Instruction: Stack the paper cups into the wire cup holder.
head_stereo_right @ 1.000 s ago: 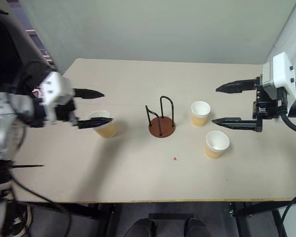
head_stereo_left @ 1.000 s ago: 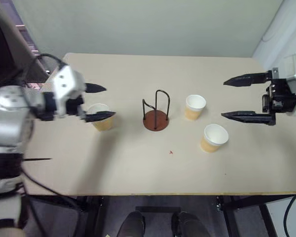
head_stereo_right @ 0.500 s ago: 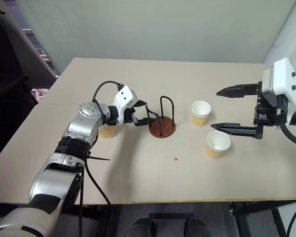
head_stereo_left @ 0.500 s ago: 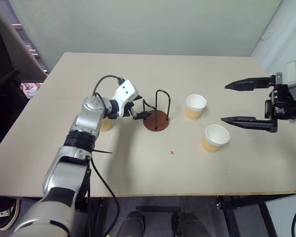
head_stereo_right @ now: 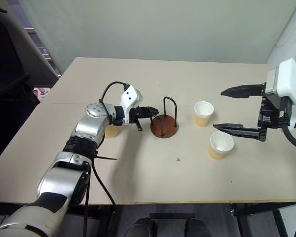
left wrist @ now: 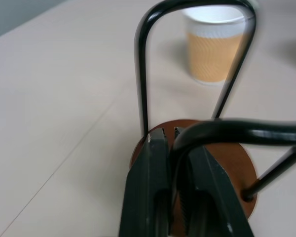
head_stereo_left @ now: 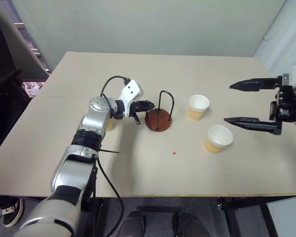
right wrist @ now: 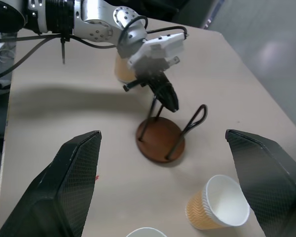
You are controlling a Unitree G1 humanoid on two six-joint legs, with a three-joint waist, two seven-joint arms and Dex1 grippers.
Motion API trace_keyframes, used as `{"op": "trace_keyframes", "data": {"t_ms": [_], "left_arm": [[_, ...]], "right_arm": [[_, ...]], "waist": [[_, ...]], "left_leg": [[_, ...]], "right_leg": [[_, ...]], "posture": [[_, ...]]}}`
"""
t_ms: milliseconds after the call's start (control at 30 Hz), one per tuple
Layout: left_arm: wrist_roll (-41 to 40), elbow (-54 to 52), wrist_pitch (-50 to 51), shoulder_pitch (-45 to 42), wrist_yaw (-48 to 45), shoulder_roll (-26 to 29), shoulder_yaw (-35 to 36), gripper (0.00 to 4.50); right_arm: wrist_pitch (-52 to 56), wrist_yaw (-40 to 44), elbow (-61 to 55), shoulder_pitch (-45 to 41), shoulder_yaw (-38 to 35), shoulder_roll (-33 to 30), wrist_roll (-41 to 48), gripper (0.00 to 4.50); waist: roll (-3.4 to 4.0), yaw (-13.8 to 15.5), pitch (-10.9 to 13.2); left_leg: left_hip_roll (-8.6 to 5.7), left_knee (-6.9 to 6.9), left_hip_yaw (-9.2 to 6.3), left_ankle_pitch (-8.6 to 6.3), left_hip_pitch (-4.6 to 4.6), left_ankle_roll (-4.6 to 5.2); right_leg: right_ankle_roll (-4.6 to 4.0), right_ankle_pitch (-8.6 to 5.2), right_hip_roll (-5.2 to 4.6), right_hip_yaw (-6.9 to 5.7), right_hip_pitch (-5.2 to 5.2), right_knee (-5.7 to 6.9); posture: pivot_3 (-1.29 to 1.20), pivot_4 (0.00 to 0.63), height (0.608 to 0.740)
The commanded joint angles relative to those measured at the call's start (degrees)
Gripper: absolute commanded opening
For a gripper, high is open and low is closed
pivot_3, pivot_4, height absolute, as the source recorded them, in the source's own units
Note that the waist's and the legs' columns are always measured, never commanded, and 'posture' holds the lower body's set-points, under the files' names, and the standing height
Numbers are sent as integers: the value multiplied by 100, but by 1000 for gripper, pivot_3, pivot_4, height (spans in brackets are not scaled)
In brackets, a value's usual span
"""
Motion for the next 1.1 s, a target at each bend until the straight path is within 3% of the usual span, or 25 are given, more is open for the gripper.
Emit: {"op": "trace_keyframes", "data": {"t_ms": [33, 200, 533, 800, 933, 1100], "left_arm": [[-190, -600, 201, 170, -518, 40, -73, 53], [-656, -1447, 876, 410, -1309, 28, -142, 53], [-540, -2004, 813, 553, -2307, 78, -878, 53], [-108, -1607, 144, 519, -1937, -92, -1020, 53], [-69, -1580, 167, 546, -1780, -169, -990, 1174], [-2, -1674, 13, 643, -1623, -94, -962, 2902]], "right_arm": [[-24, -77, -131, 1, -266, -97, 88, 4201], [-21, -109, -166, 85, -338, -128, 113, 4201], [83, -164, -400, 463, -547, -158, 231, 4201], [-277, -41, -515, 1545, -357, -480, -720, 4201], [-661, -97, -475, 2021, 71, -630, -1449, 4201], [-901, -133, -247, 1926, 574, -566, -1861, 4201]], "waist": [[0, 0, 0], [0, -1, 0], [1, -2, 0], [2, 6, -1], [3, 1, -2], [4, -7, -2]], "left_leg": [[-2, 2, 0, 0, 0, 1], [-3, 14, -1, -3, -4, 7], [-3, 32, 0, -9, -4, 21], [-3, 43, 0, -22, -5, 42], [-6, 55, 8, -50, 3, 92], [-9, 58, 19, -68, 8, 125]], "right_leg": [[1, -1, 0, 0, 0, 0], [8, 1, -4, 1, 0, 2], [17, 6, -12, 7, 4, 5], [24, 6, -25, 6, 12, 3], [40, 7, -51, 6, 28, -1], [45, 9, -55, 7, 28, -1]], "posture": [[0, 150, 740], [0, 150, 740], [0, 150, 740], [0, 150, 740], [0, 150, 740], [0, 150, 740]]}}
